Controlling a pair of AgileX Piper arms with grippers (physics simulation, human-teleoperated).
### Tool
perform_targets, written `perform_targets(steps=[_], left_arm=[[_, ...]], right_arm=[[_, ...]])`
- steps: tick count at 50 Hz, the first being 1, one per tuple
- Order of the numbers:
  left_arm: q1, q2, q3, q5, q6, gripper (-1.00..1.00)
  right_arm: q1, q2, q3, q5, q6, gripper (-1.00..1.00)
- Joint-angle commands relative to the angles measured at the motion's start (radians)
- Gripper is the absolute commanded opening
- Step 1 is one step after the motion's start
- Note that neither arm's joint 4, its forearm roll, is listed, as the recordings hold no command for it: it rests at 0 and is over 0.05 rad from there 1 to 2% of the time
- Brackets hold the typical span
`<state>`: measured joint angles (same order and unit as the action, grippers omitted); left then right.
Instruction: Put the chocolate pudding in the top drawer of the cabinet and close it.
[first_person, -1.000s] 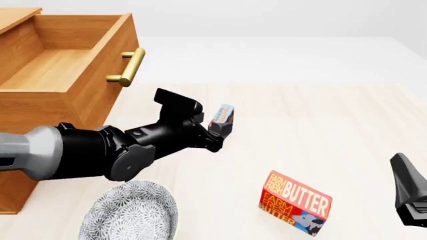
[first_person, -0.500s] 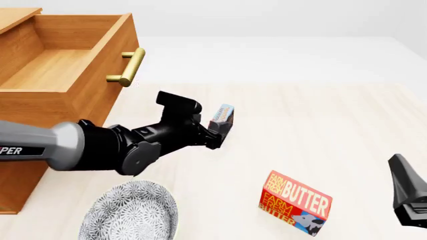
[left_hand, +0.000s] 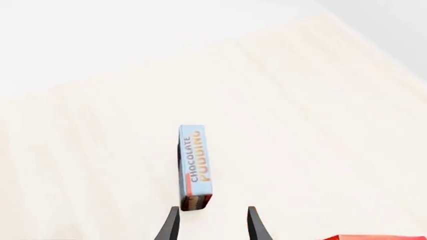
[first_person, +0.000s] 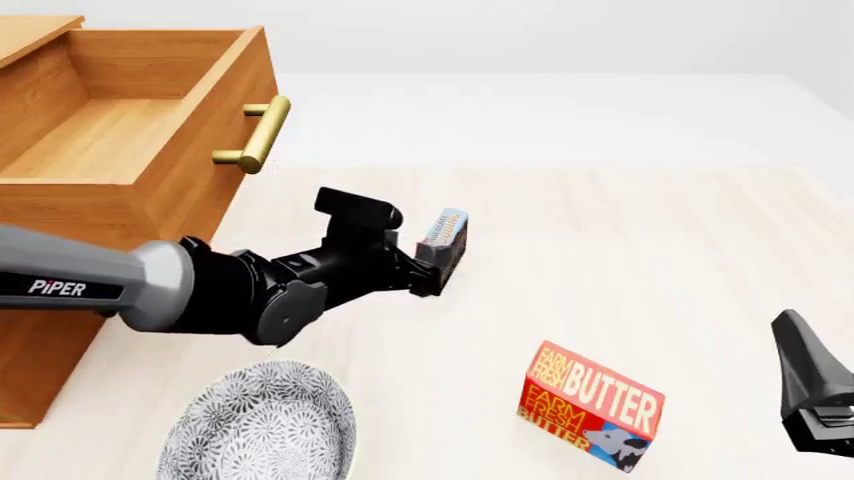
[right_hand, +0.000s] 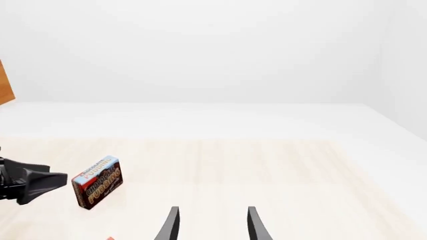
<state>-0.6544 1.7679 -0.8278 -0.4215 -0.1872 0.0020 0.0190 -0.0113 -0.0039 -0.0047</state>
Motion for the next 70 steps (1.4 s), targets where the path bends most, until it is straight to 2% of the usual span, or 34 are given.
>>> perform_targets(steps=[1,38,39,70], left_arm=[[0.015,0.032,-0.012,-0.008,0.006,1.00],[0.023,0.132,-0.089,-0.008,-0.011,1.00],[0.022,0.136,-0.092,-0.008,-0.011,1.00],[0.024,0.218,-0.150,-0.019,-0.059,1.00]], right_arm=[[0.000,0.002,0.003,-0.004,0.000,1.00],[0.000,0.001,0.002,-0.003,-0.001,1.00],[0.001,-0.019,-0.034,0.053,-0.001,1.00],[0.001,-0.019,-0.035,0.054,-0.001,1.00]])
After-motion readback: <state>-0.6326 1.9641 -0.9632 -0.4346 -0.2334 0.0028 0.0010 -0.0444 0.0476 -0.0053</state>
